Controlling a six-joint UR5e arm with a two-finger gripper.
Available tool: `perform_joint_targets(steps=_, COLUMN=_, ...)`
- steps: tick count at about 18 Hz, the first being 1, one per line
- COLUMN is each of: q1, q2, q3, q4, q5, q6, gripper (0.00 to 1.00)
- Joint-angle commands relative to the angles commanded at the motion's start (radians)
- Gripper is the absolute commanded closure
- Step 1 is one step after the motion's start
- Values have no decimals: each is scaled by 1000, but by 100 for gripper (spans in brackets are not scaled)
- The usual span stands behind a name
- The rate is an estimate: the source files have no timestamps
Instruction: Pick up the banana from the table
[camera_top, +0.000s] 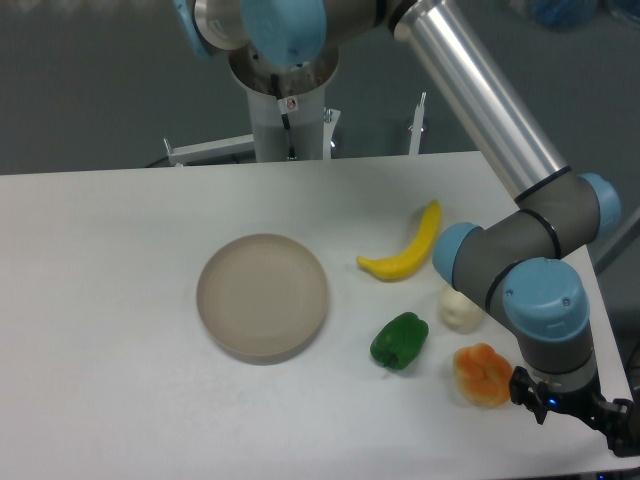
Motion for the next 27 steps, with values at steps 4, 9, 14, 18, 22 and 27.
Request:
perform_joint_targets(steps=4, q1=0, q2=8, q3=-5, q4=3, q5=-3, q6=0, gripper=0)
perform_joint_targets(steps=9, q1=0, q2=18, q3=-15, q4=2, q5=-9, q6=-2, gripper=0)
perform_joint_targets(steps=14, q1=0, q2=50, q3=-55, q4=-6, q5=-8, q6=0, gripper=0)
perform_joint_targets(steps=18, q1=20, q2=159, q3=-168, q4=-95, q5=-12, q6=34, gripper=0)
perform_joint_targets(steps=22, q1=44, q2=280, q3=-264, q4=-244, q5=-12, q6=44, gripper=0)
perform_joint_targets(steps=27, q1=95, q2=392, q3=-382, q4=-423, q5=-18, q6=46, gripper=0)
